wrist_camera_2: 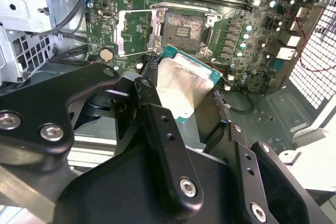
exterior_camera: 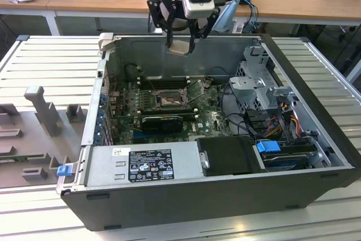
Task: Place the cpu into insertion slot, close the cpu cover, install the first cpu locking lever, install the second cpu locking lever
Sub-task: 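Place the cpu into insertion slot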
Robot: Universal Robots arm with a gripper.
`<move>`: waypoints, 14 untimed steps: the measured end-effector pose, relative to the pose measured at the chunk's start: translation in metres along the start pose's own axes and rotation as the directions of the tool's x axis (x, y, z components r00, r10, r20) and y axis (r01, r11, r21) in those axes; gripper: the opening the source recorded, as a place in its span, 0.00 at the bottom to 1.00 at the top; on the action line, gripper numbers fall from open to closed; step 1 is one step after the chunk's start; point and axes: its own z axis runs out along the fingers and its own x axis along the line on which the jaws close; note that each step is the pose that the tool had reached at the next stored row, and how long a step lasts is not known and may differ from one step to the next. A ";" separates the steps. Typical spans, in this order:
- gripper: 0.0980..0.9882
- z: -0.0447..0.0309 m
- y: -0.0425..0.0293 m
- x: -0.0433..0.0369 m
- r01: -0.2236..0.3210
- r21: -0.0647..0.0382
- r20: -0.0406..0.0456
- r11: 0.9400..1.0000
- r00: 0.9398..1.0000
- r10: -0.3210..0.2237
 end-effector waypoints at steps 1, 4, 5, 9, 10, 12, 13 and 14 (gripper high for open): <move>0.48 0.0004 0.0000 0.0000 0.000 0.000 0.000 1.000 1.000 0.000; 0.48 0.0007 -0.0001 0.0000 -0.007 0.000 0.001 1.000 1.000 0.007; 0.48 0.0008 -0.0001 0.0000 -0.011 0.000 0.001 1.000 1.000 0.011; 0.48 0.0010 -0.0001 0.0000 -0.023 0.000 0.002 1.000 1.000 0.023; 0.48 0.0011 -0.0001 0.0000 -0.029 -0.001 0.003 1.000 1.000 0.029; 0.48 0.0011 -0.0001 0.0000 -0.034 -0.001 0.003 0.999 0.999 0.034; 0.48 0.0011 -0.0001 0.0000 -0.040 -0.001 0.004 0.999 0.999 0.040; 0.48 0.0011 -0.0001 0.0000 -0.045 -0.001 0.004 0.999 0.999 0.045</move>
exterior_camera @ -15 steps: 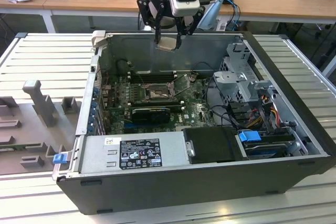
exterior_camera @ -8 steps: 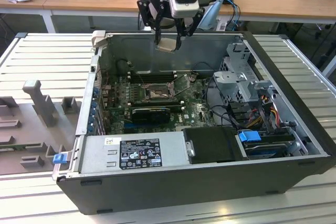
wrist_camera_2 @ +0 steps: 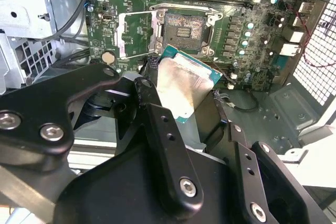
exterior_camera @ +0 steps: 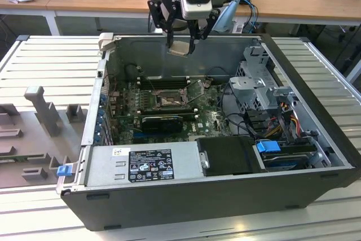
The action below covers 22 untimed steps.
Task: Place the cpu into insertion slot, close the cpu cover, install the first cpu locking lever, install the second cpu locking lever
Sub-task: 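Place the cpu into insertion slot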
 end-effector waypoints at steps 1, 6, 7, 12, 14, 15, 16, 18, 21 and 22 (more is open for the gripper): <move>0.48 0.0000 0.0000 0.0000 -0.003 0.000 0.000 1.000 1.000 0.003; 0.48 0.0001 0.0000 0.0000 -0.016 0.000 0.001 1.000 1.000 0.016; 0.48 0.0001 0.0000 0.0000 -0.019 0.000 0.002 1.000 1.000 0.019; 0.48 0.0002 0.0000 0.0000 -0.033 -0.001 0.003 0.999 0.999 0.033; 0.48 0.0003 0.0000 0.0000 -0.040 -0.001 0.004 0.999 0.999 0.040; 0.48 0.0004 0.0000 0.0000 -0.046 -0.001 0.004 0.999 0.999 0.046; 0.48 0.0004 0.0000 0.0000 -0.050 -0.001 0.004 0.999 0.999 0.050; 0.48 0.0005 0.0000 0.0000 -0.059 -0.001 0.005 0.998 0.998 0.059; 0.48 0.0006 0.0000 0.0000 -0.068 -0.002 0.006 0.998 0.998 0.068; 0.48 0.0007 -0.0001 0.0000 -0.073 -0.002 0.006 0.997 0.997 0.073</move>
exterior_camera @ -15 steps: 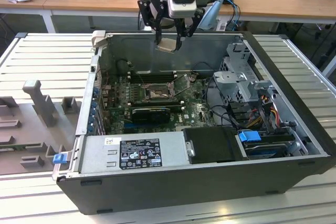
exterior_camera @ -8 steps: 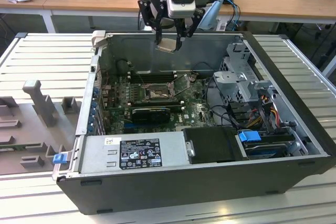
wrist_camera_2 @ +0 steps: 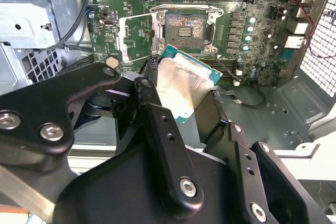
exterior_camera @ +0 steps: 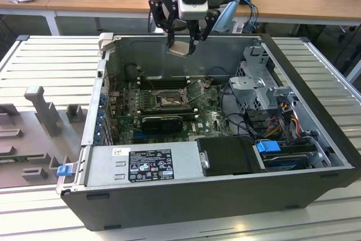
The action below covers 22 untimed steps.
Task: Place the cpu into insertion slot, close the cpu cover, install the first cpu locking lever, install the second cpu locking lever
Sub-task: 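Place the cpu into insertion slot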
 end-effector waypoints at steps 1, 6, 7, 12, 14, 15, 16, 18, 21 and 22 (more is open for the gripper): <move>0.48 0.0001 0.0000 0.0000 -0.004 0.000 0.000 1.000 1.000 0.004; 0.48 0.0003 0.0000 0.0000 -0.029 -0.001 0.003 1.000 1.000 0.029; 0.48 0.0003 0.0000 0.0000 -0.033 -0.001 0.003 0.999 0.999 0.033; 0.48 0.0005 0.0000 0.0000 -0.058 -0.001 0.005 0.998 0.998 0.058; 0.48 0.0006 0.0000 0.0000 -0.068 -0.002 0.006 0.998 0.998 0.068; 0.48 0.0006 -0.0001 0.0000 -0.072 -0.002 0.006 0.997 0.997 0.072; 0.48 0.0006 -0.0001 0.0000 -0.077 -0.002 0.007 0.997 0.997 0.077; 0.48 0.0006 -0.0001 0.0000 -0.084 -0.002 0.007 0.996 0.996 0.084; 0.48 0.0007 -0.0001 0.0000 -0.097 -0.002 0.009 0.995 0.995 0.097; 0.48 0.0007 -0.0001 0.0000 -0.100 -0.002 0.009 0.995 0.995 0.100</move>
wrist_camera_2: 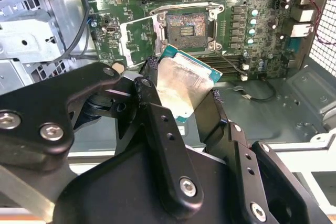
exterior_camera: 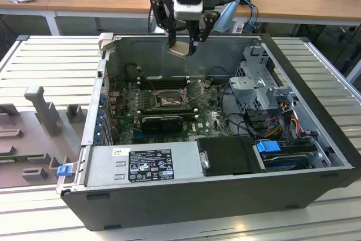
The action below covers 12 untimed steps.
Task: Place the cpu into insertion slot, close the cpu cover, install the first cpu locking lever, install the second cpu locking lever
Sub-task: 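Place the cpu into insertion slot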
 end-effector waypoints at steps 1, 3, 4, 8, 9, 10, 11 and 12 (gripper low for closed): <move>0.48 0.0000 0.0000 0.0000 -0.003 0.000 0.000 1.000 1.000 0.003; 0.48 0.0001 0.0000 0.0000 -0.009 0.000 0.001 1.000 1.000 0.009; 0.48 0.0001 0.0000 0.0000 -0.013 0.000 0.001 1.000 1.000 0.013; 0.48 0.0003 0.0000 0.0000 -0.028 -0.001 0.002 1.000 1.000 0.028; 0.48 0.0003 0.0000 0.0000 -0.031 -0.001 0.003 1.000 1.000 0.031; 0.48 0.0004 0.0000 0.0000 -0.042 -0.001 0.004 0.999 0.999 0.042; 0.48 0.0006 -0.0001 0.0000 -0.060 -0.001 0.005 0.998 0.998 0.060; 0.48 0.0006 -0.0001 0.0000 -0.073 -0.002 0.007 0.997 0.997 0.073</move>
